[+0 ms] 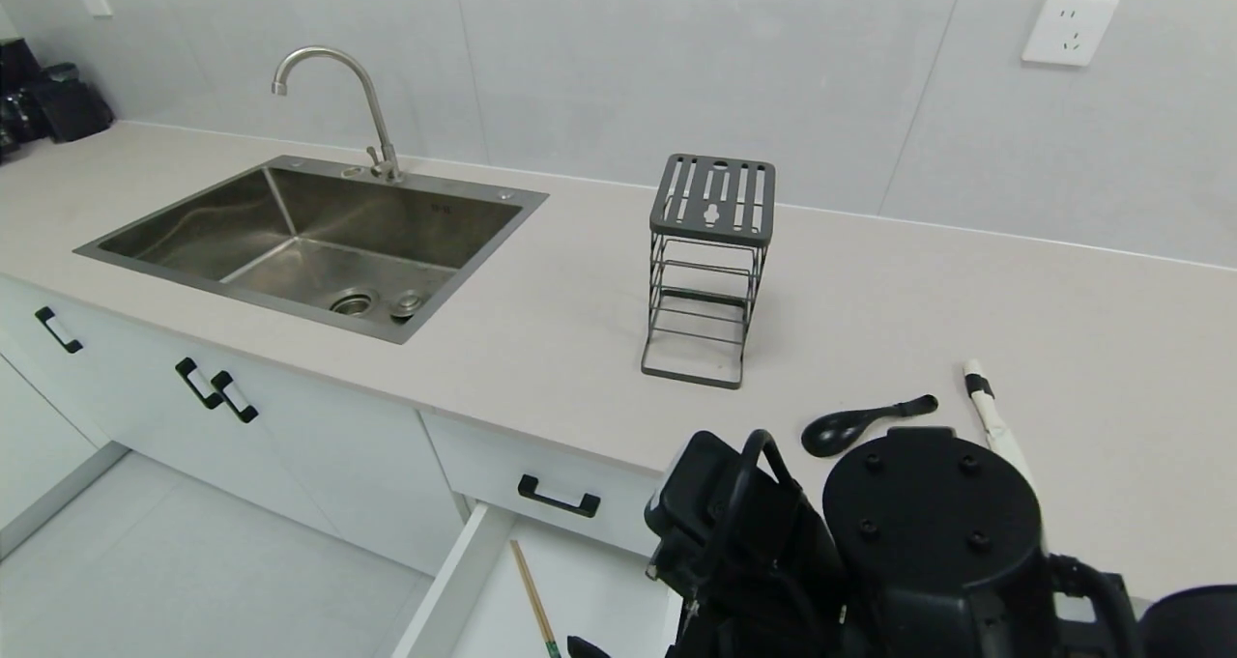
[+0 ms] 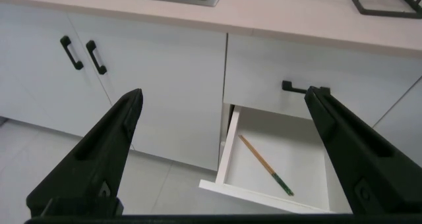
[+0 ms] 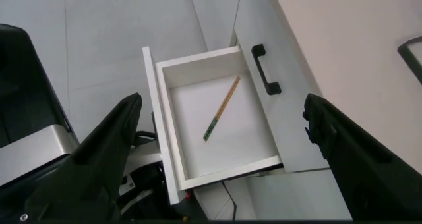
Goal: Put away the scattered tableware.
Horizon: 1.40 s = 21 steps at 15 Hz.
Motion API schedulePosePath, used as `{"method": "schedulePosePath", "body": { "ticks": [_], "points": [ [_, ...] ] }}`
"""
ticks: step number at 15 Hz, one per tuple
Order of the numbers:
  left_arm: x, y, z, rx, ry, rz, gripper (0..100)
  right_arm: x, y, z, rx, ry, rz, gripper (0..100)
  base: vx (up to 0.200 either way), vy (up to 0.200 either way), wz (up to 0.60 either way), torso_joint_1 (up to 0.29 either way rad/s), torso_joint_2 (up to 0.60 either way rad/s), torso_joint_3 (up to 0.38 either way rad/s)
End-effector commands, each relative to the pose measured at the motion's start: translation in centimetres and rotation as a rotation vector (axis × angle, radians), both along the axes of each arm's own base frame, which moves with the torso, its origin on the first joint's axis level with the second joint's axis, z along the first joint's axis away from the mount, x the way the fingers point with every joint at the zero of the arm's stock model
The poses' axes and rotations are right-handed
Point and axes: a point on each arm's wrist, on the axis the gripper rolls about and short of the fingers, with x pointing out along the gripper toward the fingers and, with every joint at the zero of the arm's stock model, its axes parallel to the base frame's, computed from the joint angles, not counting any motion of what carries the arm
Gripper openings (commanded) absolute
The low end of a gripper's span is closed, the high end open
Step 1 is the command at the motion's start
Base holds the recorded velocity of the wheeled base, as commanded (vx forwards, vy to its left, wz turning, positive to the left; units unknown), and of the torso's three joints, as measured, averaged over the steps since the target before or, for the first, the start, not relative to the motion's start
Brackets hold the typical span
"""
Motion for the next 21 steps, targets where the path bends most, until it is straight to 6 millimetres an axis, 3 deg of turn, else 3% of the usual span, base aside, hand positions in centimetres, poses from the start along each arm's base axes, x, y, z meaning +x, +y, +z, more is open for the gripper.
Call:
{"method": "schedulePosePath", "body": {
  "ticks": [1, 7, 9, 15, 19, 21],
  "points": [
    [0.0, 0.0, 0.0, 0.0, 0.002, 0.0, 100, 0.7, -0.6, -0.2, -0.006, 0.007, -0.031, 100, 0.0, 0.0, 0.0, 0.129, -0.21, -0.105],
    [0.0, 0.0, 0.0, 0.0, 0.002, 0.002, 100, 3.6, -5.3, -3.0, -0.059, 0.067, -0.219, 100, 0.0, 0.0, 0.0, 0.017, -0.03, -0.012],
    [0.0, 0.0, 0.0, 0.0, 0.002, 0.0, 100, 4.6, -6.1, -1.8, -0.004, 0.035, -0.265, 100, 0.0, 0.0, 0.0, 0.0, 0.0, 0.0],
    [0.0, 0.0, 0.0, 0.0, 0.002, 0.0, 100, 5.5, -13.2, -1.1, -0.001, 0.009, -0.453, 100, 0.0, 0.0, 0.0, 0.0, 0.0, 0.0],
    [0.0, 0.0, 0.0, 0.0, 0.002, 0.0, 100, 6.1, -14.5, -1.1, -0.023, -0.011, -0.477, 100, 0.0, 0.0, 0.0, 0.0, 0.0, 0.0],
    [0.0, 0.0, 0.0, 0.0, 0.002, 0.0, 100, 7.0, -16.2, -1.1, -0.06, -0.036, -0.534, 100, 0.0, 0.0, 0.0, 0.0, 0.0, 0.0]
  ]
}}
